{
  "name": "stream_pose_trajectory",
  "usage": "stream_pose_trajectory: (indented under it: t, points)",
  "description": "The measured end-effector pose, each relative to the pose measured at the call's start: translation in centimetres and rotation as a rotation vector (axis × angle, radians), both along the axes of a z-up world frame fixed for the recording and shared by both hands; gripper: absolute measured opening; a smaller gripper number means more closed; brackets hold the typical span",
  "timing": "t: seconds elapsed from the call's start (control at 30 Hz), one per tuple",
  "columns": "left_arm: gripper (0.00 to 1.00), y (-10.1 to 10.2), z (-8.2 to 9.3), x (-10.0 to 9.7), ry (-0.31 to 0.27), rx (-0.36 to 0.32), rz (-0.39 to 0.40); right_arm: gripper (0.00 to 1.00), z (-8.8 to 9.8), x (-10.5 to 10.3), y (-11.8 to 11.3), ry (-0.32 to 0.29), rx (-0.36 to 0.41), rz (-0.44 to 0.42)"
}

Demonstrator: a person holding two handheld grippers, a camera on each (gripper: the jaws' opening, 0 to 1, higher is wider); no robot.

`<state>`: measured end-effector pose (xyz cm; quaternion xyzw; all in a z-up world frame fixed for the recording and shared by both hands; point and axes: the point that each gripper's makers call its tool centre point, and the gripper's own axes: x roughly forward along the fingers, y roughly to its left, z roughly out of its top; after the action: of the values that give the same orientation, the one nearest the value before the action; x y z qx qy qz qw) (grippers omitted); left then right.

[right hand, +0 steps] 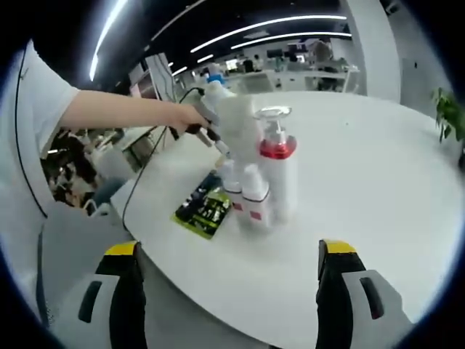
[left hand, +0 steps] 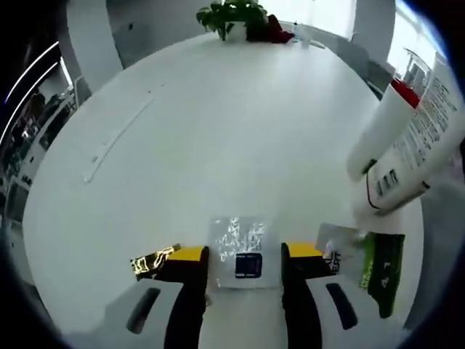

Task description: Arrange the skincare products in the storage area until every visible bottle or jar stands upright without overlapping.

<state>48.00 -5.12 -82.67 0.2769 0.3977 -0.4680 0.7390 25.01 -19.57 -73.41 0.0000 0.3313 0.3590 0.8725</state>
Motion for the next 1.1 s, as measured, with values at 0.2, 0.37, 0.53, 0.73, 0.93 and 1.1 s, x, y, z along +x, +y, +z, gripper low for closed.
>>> stream_pose_trajectory:
  t: [0.2, 0.37, 0.53, 0.73, 0.93, 1.1]
  points:
    - [0.43, 0.0, 1.4, -0.4, -0.025, -0.006, -0.013, 0.99, 0.2, 0.2, -0.1, -0.005, 0.014, -0.007]
    - [0.43, 0.4, 2.7, -0.6, -0.048, -0.015, -0.019, 0.99, 0.3, 0.2, 0.1, -0.009, 0.021, -0.002]
    - [0.43, 0.8, 3.7, -0.9, -0.059, -0.014, -0.011, 0.99, 0.6, 0.1, 0.3, -0.016, 0.026, 0.002]
    - [0.43, 1.0, 5.1, -1.9, -0.093, -0.010, -0.033, 0.98, 0.9, 0.1, 0.5, -0.027, 0.030, 0.010]
    - [0.43, 1.0, 6.7, -4.2, -0.112, -0.024, -0.036, 0.96, 1.3, 0.1, 0.5, -0.050, 0.031, 0.016]
    - [0.43, 1.1, 7.7, -6.2, -0.139, -0.030, -0.041, 0.95, 1.7, 0.3, 0.6, -0.068, 0.057, 0.016]
